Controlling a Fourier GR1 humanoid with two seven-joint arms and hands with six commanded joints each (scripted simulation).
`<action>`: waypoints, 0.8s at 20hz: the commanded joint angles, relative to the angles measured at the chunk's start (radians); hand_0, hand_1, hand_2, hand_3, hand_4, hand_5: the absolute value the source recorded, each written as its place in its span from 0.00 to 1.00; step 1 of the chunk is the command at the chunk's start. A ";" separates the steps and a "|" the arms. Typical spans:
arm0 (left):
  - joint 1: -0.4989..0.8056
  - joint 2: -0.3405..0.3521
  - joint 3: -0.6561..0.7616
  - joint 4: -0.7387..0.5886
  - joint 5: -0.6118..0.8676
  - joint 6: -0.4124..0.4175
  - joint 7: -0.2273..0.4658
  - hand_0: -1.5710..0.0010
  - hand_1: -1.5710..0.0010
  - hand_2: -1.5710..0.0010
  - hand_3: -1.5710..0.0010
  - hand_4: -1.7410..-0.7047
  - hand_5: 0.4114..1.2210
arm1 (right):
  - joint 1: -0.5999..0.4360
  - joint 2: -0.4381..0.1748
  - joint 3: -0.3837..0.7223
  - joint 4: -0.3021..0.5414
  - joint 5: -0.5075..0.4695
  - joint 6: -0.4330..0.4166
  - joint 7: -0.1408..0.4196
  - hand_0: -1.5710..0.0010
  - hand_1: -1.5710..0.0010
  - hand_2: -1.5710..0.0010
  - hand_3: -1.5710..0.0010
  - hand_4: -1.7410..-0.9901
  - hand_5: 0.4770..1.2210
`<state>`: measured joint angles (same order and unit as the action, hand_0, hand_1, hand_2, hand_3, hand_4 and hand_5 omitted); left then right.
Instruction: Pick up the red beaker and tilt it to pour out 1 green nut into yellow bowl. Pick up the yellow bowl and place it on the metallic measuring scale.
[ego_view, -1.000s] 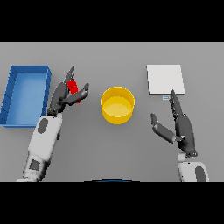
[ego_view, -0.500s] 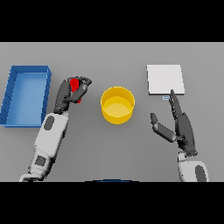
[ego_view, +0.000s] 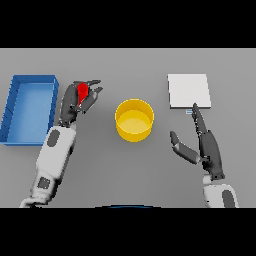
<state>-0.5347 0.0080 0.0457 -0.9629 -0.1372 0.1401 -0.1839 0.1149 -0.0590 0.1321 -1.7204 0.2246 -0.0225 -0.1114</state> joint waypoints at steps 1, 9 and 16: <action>-0.004 0.002 -0.010 -0.026 -0.004 0.012 0.012 0.02 0.02 0.02 0.02 0.04 0.85 | -0.003 0.007 0.004 0.006 0.004 -0.003 0.005 1.00 1.00 1.00 1.00 0.64 0.26; -0.064 0.129 -0.243 -0.148 -0.203 -0.049 0.203 0.01 0.01 0.01 0.01 0.01 0.87 | 0.001 0.005 0.013 -0.016 0.043 -0.026 0.021 1.00 1.00 1.00 1.00 0.66 0.29; -0.089 0.242 -0.381 -0.190 -0.323 -0.106 0.232 0.00 0.00 0.00 0.00 0.00 0.87 | 0.009 0.010 0.025 -0.019 0.058 -0.030 0.022 1.00 1.00 1.00 1.00 0.65 0.32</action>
<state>-0.6236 0.2500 -0.3351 -1.1528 -0.4582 0.0340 0.0473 0.1241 -0.0488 0.1576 -1.7395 0.2825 -0.0523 -0.0896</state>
